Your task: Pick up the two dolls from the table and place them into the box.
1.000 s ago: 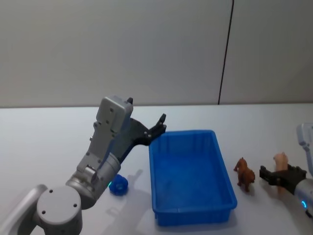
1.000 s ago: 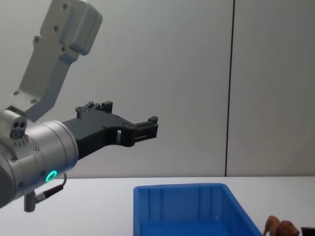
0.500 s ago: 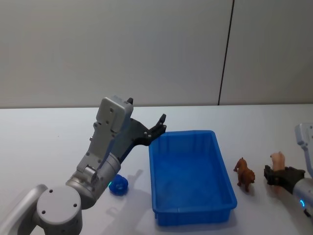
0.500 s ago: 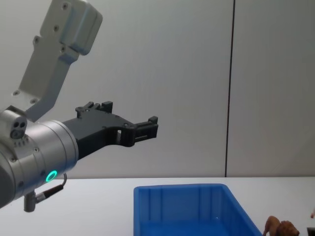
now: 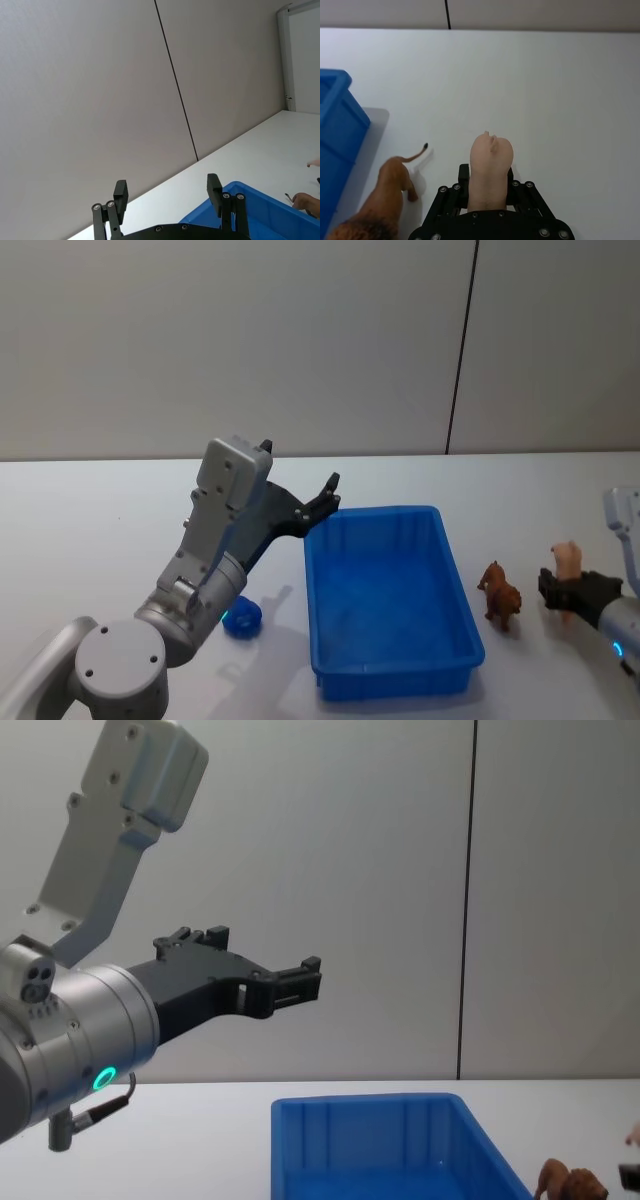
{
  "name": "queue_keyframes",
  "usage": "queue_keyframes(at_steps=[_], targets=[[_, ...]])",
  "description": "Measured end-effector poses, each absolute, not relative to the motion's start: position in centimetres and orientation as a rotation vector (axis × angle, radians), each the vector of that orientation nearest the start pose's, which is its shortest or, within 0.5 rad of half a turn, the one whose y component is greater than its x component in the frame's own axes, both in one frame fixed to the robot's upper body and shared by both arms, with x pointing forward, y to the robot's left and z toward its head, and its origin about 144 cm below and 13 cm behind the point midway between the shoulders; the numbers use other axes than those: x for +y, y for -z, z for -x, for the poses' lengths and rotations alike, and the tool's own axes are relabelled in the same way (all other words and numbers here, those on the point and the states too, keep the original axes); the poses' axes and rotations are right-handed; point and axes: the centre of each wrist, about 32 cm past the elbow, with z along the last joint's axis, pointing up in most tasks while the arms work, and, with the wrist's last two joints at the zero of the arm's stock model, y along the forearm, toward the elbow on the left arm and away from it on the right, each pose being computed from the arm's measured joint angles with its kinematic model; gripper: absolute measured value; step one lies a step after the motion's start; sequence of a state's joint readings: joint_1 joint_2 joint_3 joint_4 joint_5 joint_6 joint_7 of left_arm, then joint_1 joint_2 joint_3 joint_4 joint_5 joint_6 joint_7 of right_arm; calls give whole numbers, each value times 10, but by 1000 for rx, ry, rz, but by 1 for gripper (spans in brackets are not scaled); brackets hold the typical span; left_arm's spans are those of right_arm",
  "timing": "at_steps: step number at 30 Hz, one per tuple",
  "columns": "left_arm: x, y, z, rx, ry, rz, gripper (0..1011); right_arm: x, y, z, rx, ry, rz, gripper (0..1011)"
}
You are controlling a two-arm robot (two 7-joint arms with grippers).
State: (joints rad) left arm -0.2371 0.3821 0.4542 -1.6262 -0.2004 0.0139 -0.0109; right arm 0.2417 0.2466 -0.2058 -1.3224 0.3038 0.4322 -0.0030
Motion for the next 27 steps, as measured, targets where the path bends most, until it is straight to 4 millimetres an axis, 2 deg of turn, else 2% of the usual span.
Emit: queue_keyframes(at_steps=[15,27], targets=[[198,-1204,-492,-268,-1124,-61,1001,-254,-1166,-527,199,1372,279,362],[198,-1204,-492,-268,-1124,-61,1001,-246,-1194,-534,75,1253,164,362]])
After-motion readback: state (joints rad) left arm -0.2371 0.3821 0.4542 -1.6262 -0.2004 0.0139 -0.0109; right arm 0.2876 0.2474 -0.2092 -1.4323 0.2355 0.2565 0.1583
